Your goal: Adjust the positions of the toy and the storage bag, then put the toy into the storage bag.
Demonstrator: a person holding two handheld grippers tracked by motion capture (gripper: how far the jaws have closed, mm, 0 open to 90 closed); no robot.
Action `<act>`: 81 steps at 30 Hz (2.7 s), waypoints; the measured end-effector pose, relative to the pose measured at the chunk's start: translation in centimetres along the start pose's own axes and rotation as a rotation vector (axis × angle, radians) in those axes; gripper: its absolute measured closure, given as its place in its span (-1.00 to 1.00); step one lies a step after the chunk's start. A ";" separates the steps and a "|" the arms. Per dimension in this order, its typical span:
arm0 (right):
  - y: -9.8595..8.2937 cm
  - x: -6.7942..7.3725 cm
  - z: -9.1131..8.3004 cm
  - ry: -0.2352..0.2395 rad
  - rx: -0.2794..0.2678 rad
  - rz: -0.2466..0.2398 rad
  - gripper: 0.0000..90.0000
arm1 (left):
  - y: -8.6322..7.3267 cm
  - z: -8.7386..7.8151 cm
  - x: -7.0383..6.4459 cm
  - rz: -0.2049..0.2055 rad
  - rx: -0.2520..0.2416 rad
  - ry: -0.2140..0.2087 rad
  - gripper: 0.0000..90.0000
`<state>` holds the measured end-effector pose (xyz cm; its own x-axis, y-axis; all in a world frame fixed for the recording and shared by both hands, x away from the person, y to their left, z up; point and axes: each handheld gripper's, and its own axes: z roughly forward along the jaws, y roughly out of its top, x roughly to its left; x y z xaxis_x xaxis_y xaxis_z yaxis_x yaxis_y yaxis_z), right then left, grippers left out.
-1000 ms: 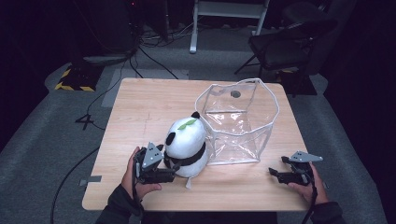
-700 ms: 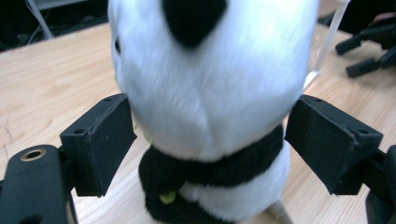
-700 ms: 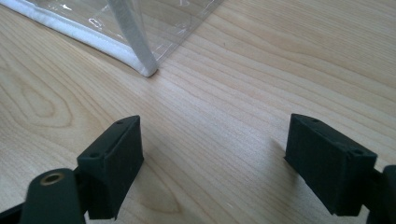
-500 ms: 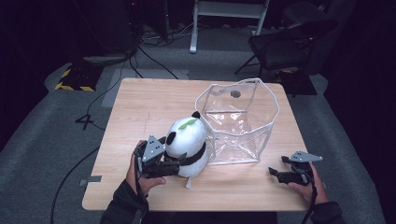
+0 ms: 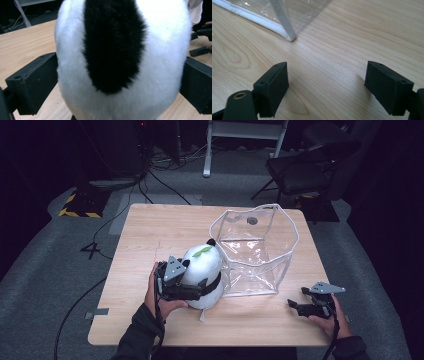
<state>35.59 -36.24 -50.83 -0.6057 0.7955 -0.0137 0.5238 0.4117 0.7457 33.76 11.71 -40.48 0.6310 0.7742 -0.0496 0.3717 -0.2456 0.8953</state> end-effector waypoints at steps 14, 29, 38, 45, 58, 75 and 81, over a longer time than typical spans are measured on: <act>0.0 0.0 0.0 0.001 -0.001 0.001 -0.58 | -0.3 -0.8 0.7 0.045 -0.018 0.119 -0.36; 0.0 0.0 0.0 0.002 0.000 0.001 -0.58 | -0.1 0.0 3.4 0.044 -0.040 0.144 -0.28; 0.0 0.0 0.0 0.002 0.000 0.001 -0.58 | 0.8 1.7 5.4 0.052 -0.045 0.154 -0.28; 0.0 0.0 0.0 0.002 0.000 0.001 -0.58 | 0.8 2.0 5.8 0.043 -0.049 0.150 -0.28; 0.1 0.0 0.1 0.001 0.000 0.001 -0.58 | 0.6 1.9 6.0 0.012 -0.050 0.141 -0.24; 0.1 0.0 0.1 0.001 0.000 0.002 -0.58 | 0.4 1.4 5.8 0.034 -0.107 0.147 -0.08; 0.1 0.0 0.1 0.002 0.001 0.002 -0.58 | 1.0 0.5 6.1 0.024 -0.137 0.159 -0.08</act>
<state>35.68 -36.22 -50.82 -0.6058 0.7955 -0.0106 0.5257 0.4103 0.7452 38.30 15.87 -40.10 0.5193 0.8539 0.0336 0.2550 -0.1924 0.9476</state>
